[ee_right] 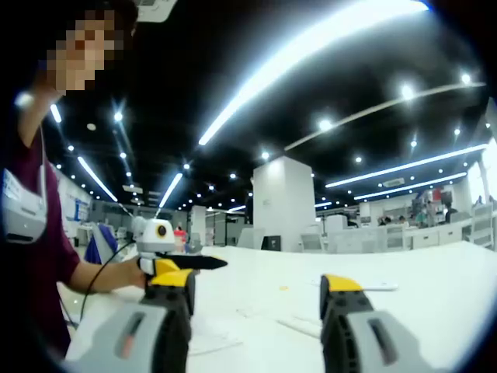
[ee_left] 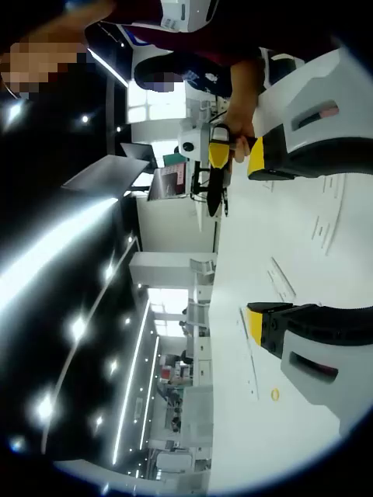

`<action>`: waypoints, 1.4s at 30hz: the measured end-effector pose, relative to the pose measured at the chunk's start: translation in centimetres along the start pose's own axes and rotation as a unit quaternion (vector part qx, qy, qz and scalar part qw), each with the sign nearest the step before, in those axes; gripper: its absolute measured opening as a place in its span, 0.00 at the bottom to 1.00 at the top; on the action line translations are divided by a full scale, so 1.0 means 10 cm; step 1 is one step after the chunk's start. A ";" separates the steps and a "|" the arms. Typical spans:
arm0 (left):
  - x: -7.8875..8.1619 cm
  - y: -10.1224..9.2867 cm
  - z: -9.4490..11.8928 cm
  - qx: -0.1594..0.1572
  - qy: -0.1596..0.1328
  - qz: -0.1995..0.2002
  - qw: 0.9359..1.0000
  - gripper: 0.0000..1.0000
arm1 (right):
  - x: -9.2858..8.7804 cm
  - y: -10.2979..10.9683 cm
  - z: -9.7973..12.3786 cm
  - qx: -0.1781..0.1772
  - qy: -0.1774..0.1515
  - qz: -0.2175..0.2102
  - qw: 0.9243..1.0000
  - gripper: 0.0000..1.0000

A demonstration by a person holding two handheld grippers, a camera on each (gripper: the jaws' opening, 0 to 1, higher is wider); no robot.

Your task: Locate the socket holder cover, grip the socket holder cover, clip it into the socket holder slot.

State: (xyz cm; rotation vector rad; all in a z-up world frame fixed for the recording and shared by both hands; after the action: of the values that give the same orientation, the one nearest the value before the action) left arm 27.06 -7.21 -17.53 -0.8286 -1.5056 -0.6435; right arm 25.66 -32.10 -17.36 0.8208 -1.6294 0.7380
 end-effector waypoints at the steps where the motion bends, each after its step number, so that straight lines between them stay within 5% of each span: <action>1: 0.00 0.00 0.00 0.000 0.000 0.000 1.000 0.60 | 0.00 0.00 0.00 0.000 0.000 0.000 1.000 0.65; 42: 0.03 0.02 0.00 -0.001 -0.009 0.001 1.000 0.56 | 0.02 0.02 0.00 0.007 -0.006 0.002 1.000 0.62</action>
State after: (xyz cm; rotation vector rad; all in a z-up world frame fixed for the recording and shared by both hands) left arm 27.25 -6.99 -17.21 -0.8393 -1.5198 -0.6371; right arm 25.48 -31.97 -17.21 0.8337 -1.6391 0.7491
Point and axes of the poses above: the point that each gripper's makers call its tool centre point, and the gripper's own axes: z roughly backward along the fingers, y roughly to its left, x roughly out of its top, the point moved 7 cm from there along z, roughly backward along the fingers, and after that the axes turned 3 degrees about z, right-handed, at the moved point
